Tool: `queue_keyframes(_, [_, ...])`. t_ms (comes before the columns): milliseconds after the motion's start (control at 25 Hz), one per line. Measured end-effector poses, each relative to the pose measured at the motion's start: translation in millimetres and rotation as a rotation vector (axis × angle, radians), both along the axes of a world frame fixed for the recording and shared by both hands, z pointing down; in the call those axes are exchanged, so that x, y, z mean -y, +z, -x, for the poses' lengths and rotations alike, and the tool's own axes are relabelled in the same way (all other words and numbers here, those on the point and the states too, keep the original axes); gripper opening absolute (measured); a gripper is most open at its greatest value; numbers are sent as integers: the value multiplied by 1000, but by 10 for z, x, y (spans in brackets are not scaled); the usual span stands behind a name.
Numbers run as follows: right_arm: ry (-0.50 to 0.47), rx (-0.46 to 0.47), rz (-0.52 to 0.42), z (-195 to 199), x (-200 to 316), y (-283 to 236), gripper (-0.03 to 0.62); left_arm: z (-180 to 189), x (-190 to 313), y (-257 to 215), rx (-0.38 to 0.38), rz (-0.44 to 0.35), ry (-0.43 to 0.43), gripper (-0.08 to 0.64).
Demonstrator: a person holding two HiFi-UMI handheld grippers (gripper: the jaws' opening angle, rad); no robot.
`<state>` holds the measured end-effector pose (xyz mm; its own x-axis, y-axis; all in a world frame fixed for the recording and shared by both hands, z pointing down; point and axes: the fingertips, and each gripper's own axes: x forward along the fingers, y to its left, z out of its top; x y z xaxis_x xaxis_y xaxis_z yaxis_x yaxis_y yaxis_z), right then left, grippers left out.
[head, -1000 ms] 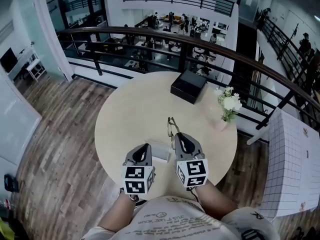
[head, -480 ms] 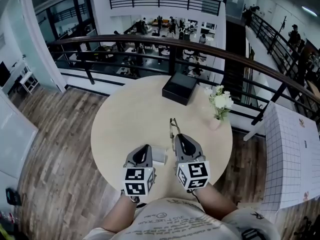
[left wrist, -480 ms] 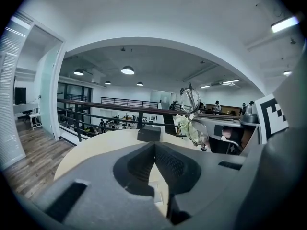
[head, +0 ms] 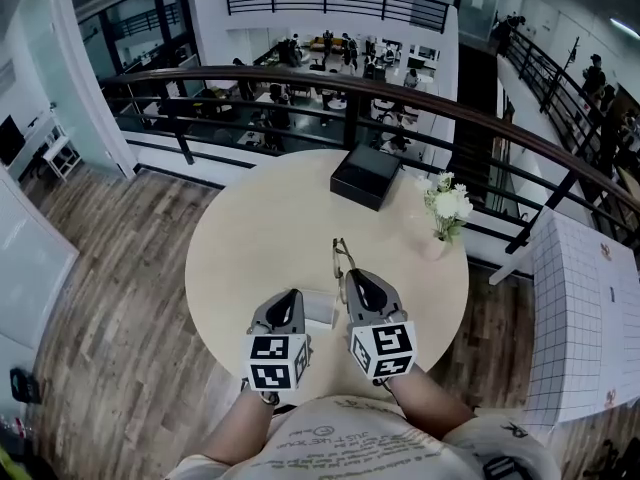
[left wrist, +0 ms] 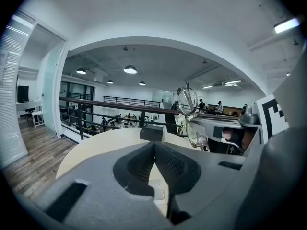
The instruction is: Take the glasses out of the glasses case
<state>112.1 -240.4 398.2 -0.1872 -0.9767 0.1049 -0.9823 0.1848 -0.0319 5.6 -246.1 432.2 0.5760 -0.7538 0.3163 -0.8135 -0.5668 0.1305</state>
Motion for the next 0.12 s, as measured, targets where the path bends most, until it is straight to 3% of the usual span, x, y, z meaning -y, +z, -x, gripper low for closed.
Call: queue_keyframes(120, [-4,4,7,8,9,37,32,18,-1,23,0,2,-5,12])
